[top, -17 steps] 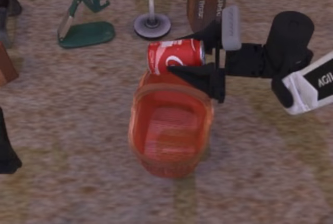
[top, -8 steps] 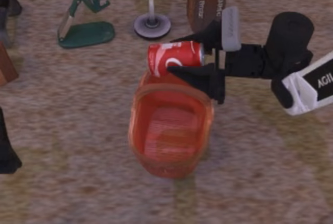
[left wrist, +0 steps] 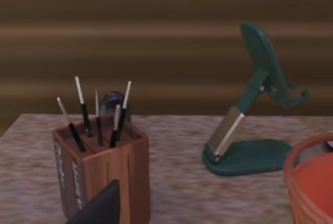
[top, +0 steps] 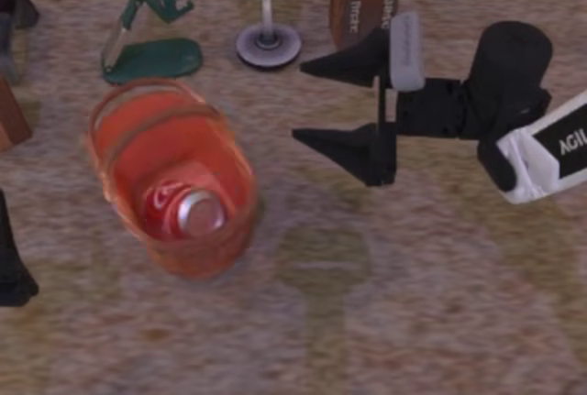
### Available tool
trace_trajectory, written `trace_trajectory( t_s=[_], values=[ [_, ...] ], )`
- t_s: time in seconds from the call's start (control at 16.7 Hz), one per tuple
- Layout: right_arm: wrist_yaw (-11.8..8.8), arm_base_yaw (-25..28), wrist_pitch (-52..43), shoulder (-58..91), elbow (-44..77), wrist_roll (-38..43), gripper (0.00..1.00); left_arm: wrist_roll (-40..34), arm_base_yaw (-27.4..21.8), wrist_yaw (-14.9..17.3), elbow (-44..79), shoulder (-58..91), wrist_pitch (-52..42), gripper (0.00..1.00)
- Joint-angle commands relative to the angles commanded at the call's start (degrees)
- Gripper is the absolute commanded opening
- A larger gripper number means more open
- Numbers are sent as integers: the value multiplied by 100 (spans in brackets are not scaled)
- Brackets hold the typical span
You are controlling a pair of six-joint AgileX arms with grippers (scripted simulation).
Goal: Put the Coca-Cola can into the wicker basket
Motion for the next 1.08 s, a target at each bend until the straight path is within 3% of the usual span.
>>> trace_trajectory(
  t_s=[0.36,0.54,0.78,1.08],
  values=[
    [20,-24,-34,-55,-37,-3,100,26,-16,5,41,41,-39,100],
    [226,-80,-315,-477,-381,-38,100,253,-149,37,427,430,-390,100],
    [855,-286,-1062,-1655,-1262,-115,100,846,-452,71,1591,1622,-1333,100],
    [2064,-679,-2399,-3950,-2713,-195,100,1811,-891,59,3733,3915,-2925,100]
  ],
)
